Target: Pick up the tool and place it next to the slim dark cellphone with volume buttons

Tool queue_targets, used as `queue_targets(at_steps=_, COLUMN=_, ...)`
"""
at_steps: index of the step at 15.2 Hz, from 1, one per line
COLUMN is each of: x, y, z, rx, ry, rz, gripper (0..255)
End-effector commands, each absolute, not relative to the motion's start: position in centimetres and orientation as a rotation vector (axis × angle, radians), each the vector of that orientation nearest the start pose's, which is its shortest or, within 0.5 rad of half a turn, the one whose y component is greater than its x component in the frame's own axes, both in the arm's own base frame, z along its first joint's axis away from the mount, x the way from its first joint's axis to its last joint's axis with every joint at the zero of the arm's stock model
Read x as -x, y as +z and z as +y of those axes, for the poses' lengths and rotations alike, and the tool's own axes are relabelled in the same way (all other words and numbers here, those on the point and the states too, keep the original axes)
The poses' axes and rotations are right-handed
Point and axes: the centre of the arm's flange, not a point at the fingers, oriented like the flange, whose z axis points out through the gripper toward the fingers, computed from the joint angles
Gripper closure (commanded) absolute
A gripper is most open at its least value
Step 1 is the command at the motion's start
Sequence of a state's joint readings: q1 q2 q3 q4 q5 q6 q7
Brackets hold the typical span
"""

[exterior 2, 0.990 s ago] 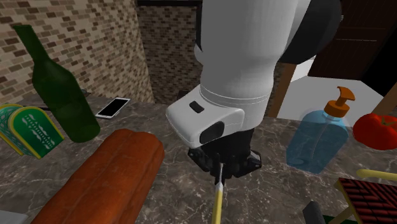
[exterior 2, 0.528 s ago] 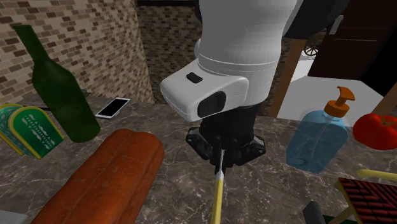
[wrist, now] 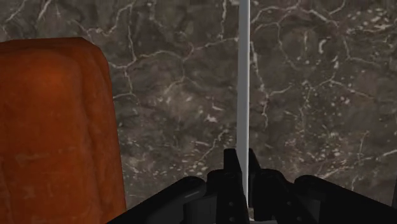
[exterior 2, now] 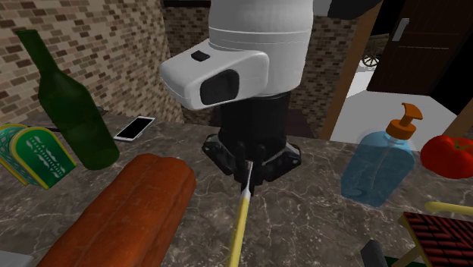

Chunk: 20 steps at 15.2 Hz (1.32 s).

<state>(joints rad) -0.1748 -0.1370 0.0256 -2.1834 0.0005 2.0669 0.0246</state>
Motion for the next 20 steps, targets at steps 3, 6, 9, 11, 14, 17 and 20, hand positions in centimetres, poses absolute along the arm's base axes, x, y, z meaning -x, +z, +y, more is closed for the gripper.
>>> queue_targets(at_steps=3, x=-48.7, y=45.0, z=-12.6, rx=3.134, ry=-0.032, rz=0.272, gripper=255)
queue_targets(at_steps=6, x=-47.6, y=45.0, z=-16.4, rx=3.134, ry=-0.032, rz=0.272, gripper=255)
queue_targets(at_steps=9, x=-46.6, y=45.0, z=-20.3, rx=3.134, ry=-0.032, rz=0.272, gripper=255)
queue_targets(at_steps=11, x=-45.9, y=45.1, z=-22.8, rx=3.134, ry=-0.032, rz=0.272, gripper=255)
queue_targets(at_steps=14, x=-44.8, y=45.1, z=-26.6, rx=3.134, ry=-0.032, rz=0.272, gripper=255)
queue_targets(at_steps=17, x=-43.8, y=45.1, z=-30.4, rx=3.134, ry=-0.032, rz=0.272, gripper=255)
queue_targets(at_steps=20, x=-42.7, y=45.1, z=-34.3, rx=3.134, ry=-0.032, rz=0.272, gripper=255)
